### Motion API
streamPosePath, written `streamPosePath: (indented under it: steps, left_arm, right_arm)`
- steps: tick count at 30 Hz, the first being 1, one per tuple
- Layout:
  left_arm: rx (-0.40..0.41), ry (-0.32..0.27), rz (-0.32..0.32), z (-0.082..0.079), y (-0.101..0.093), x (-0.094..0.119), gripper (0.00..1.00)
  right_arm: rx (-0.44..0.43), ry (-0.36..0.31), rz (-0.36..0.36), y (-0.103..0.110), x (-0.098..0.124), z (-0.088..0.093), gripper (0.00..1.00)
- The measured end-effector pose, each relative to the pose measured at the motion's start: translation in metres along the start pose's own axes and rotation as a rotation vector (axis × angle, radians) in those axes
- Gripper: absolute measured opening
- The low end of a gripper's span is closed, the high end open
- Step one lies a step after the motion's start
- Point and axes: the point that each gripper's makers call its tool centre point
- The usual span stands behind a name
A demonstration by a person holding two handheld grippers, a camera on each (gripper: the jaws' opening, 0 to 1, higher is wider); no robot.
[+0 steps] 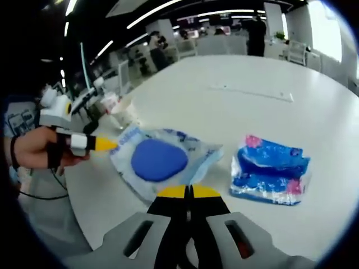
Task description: Arrange the tabletop items into an orderly group along one side of the table until the central work area is clear of visible clutter.
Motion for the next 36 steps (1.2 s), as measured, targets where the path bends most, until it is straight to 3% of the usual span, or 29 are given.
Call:
streamPosePath:
  steps: [8, 21, 36]
  left_arm:
    - [0.002, -0.023, -0.009, -0.02, 0.008, -0.015, 0.0]
    - [0.054, -0.021, -0.054, -0.009, 0.029, -0.029, 0.0]
    - [0.152, -0.093, -0.093, -0.01, 0.044, -0.041, 0.0]
  right_arm:
    - [0.002, 0.005, 0.006, -0.008, -0.018, -0.016, 0.0]
    - [0.01, 0.057, 0.001, -0.009, -0.043, -0.009, 0.0]
    - [-0.049, 0.056, 0.015, -0.015, -0.058, -0.011, 0.0]
Point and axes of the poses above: the point that each gripper's makers call its tool centre point, and the gripper's own axes: x roughly backward along the fingers, y roughly to its left, z roughly out of its underside, and after that the axes turned 12 degrees about z, right-handed
